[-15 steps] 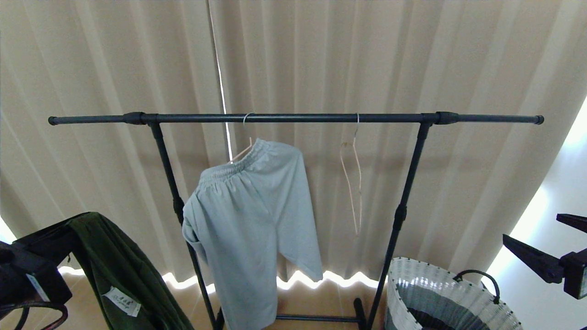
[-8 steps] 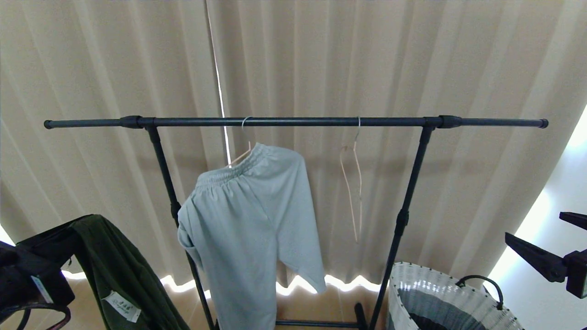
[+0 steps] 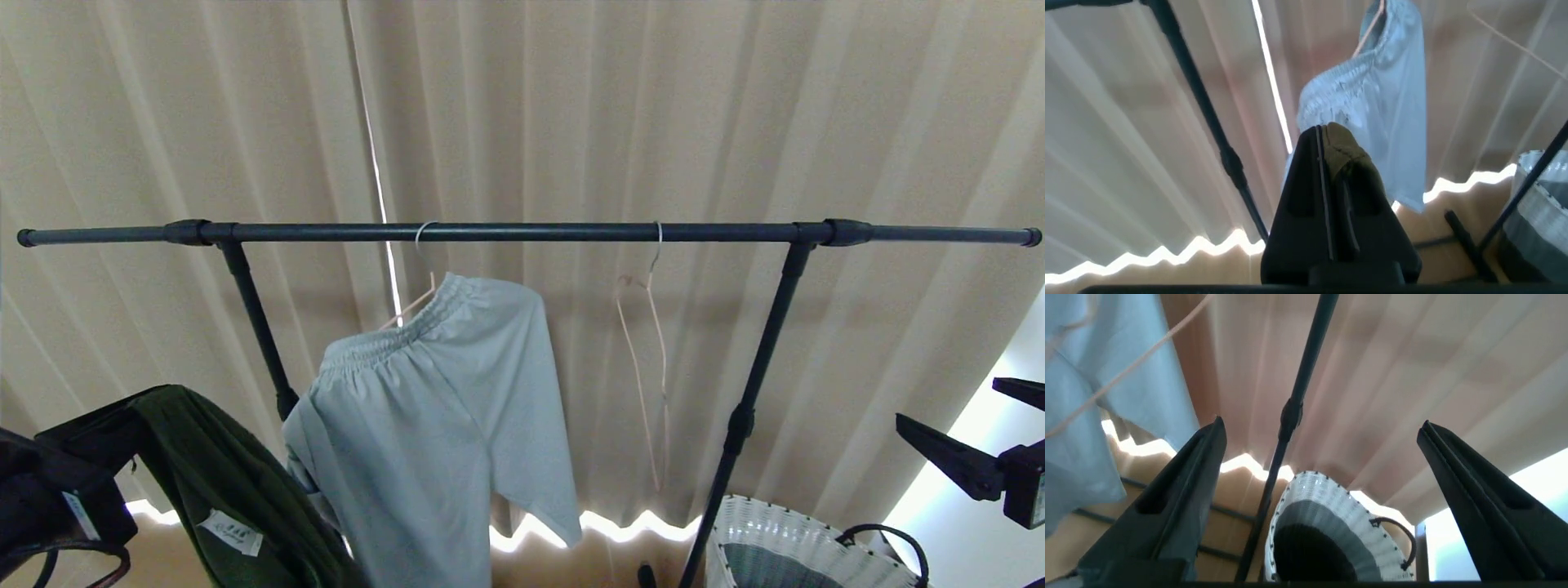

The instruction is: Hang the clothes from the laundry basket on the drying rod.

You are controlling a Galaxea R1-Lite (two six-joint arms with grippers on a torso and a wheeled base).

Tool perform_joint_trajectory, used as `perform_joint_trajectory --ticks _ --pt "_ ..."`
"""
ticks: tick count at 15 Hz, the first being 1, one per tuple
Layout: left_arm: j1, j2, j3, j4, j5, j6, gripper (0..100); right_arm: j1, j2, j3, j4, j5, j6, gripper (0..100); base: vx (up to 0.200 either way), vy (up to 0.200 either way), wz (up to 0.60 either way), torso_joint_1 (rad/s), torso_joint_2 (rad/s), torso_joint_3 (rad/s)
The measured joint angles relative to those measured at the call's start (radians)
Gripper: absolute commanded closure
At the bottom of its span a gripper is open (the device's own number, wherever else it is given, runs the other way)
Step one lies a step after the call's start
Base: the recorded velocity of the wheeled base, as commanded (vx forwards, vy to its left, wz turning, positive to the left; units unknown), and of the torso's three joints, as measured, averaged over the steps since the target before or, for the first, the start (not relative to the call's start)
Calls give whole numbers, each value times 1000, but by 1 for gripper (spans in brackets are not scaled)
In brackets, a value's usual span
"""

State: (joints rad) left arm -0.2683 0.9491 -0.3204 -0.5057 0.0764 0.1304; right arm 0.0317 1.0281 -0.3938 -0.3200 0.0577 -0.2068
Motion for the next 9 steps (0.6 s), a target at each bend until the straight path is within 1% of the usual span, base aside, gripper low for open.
perform_joint_trajectory --ticks 6,9 --pt "0 -2 0 0 0 0 100 0 0 -2 0 0 0 0 0 0 0 0 0 0" --pt "0 -3 0 0 0 7 100 0 0 -2 0 0 0 0 0 200 0 4 7 2"
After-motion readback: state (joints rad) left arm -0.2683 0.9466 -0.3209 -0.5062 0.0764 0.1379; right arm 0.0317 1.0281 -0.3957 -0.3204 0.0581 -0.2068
